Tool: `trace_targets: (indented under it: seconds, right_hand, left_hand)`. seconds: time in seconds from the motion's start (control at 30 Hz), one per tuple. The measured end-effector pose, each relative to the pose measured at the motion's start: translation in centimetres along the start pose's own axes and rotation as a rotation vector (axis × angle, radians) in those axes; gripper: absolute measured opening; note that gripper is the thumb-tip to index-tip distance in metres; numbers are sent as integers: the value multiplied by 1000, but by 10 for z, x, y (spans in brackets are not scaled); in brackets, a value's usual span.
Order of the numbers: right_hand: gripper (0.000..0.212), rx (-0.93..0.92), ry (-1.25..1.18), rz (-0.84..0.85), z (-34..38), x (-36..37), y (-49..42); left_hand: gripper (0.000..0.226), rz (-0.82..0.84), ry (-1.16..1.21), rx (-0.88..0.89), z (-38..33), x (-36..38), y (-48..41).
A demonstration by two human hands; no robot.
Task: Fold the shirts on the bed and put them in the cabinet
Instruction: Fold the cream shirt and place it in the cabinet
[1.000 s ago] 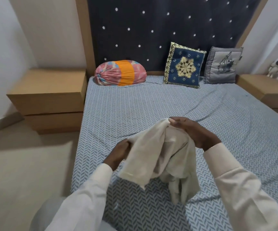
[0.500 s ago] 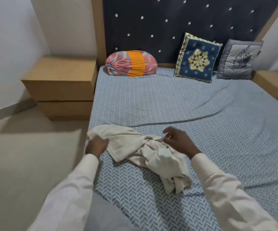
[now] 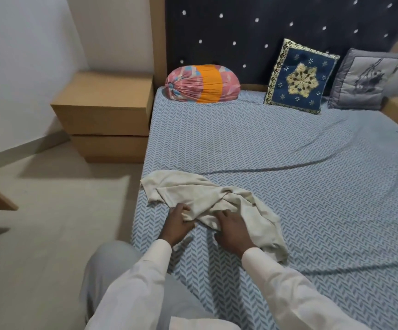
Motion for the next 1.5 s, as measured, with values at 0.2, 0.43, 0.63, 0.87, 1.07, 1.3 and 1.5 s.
trace_targets:
  seconds: [0.2, 0.43, 0.63, 0.87, 1.07, 1.3, 1.5]
  right_hand:
    - [32, 28, 334, -118, -38, -16, -1]
    - [38, 467, 403, 180, -143, -79, -11]
    - [35, 40, -349, -38, -31, -123, 2]
    - [12, -247, -630, -31, 73, -116, 8]
    - [27, -61, -1043, 76, 64, -127, -4]
    - [22, -101, -1113, 146, 64, -142, -9]
    - [18, -245, -1005, 123, 71, -153, -8]
  left_hand:
    - [28, -126, -280, 142, -10, -28, -14]
    - [30, -169, 390, 56, -55, -109, -16]
    - [46, 90, 440, 106, -91, -107, -7]
    - [31, 66, 387, 176, -114, -112, 0]
    - [20, -564, 377, 65, -84, -130, 23]
    - [43, -79, 468, 17, -112, -80, 23]
    - [32, -57, 630, 148, -141, -93, 16]
Point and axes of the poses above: each hand's wrist, its own y-axis away from the middle knuckle, its own x-axis out of the palm, z = x × y, the point moved 7 cm from there along -y, towards the middle knuckle, and after that the axes turned 10 degrees about x, right-handed, at the moved point
